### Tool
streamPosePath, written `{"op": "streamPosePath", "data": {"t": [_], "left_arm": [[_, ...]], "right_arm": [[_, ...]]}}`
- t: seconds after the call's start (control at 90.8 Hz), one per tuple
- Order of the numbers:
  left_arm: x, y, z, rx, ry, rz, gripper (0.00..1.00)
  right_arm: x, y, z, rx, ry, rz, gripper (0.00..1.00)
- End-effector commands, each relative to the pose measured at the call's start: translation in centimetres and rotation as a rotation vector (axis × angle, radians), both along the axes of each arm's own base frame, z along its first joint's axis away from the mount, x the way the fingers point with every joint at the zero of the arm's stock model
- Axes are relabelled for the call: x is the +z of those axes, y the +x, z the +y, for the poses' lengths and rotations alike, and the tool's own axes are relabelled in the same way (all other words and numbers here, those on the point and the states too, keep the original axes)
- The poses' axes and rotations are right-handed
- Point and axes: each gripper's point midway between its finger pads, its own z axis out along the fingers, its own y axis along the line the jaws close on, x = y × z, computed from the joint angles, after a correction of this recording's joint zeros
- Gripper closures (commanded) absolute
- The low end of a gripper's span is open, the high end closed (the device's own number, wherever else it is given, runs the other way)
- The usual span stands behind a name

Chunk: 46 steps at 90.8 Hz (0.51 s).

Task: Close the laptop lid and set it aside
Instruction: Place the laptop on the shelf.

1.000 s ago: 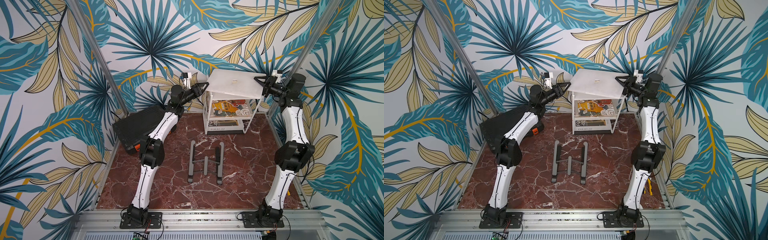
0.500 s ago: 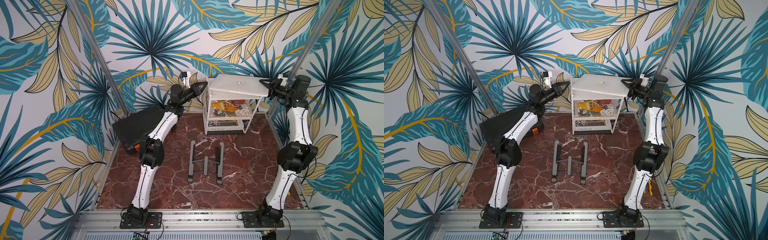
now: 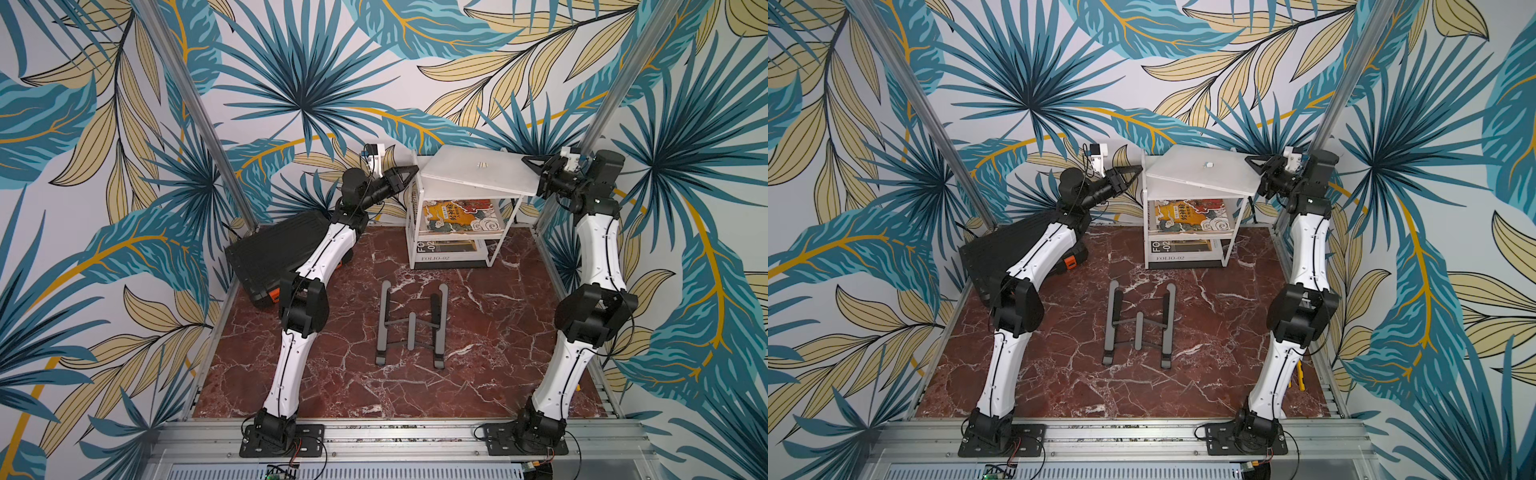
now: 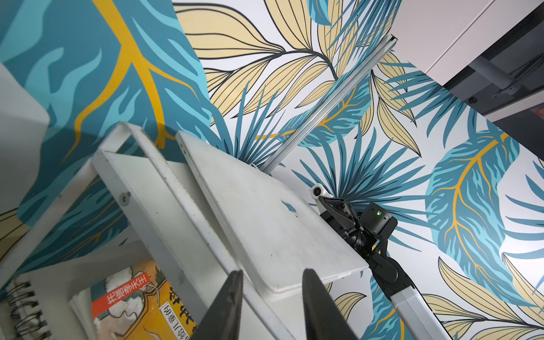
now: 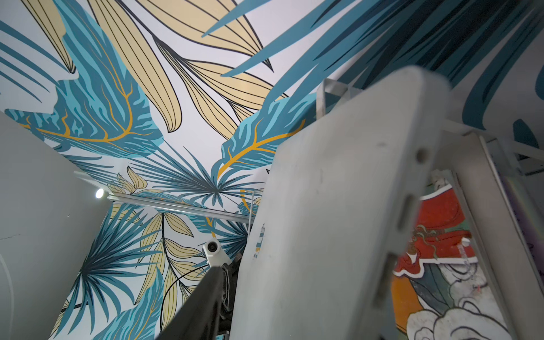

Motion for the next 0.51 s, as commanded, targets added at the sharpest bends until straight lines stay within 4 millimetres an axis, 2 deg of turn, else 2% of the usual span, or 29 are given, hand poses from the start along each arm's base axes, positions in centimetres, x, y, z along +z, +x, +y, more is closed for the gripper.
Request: {"op": "streamPosePath", "data": {"t": [0.0, 0.176, 0.363, 0.496], "left_arm": [[4.3, -2.4, 0.4, -0.018, -0.017, -0.083, 0.61], [4.0, -2.2, 0.4, -0.015, -0.017, -0.082, 0.61], [3.7, -1.7, 0.7, -0.001, -0.031, -0.076, 0.60], [3.6, -1.6, 0.9, -0.003, -0.037, -0.070, 0.60]], "right_arm": [[-1.5, -0.8, 0.2, 0.019, -0.016, 0.087, 0.42], [-1.0, -1.0, -0.1, 0.002, -0.034, 0.095, 0.35], [-1.7, -0.4, -0.8, -0.051, -0.041, 0.142, 0.39], [-1.3, -0.3, -1.1, -0.077, -0.043, 0.146, 0.42]]}}
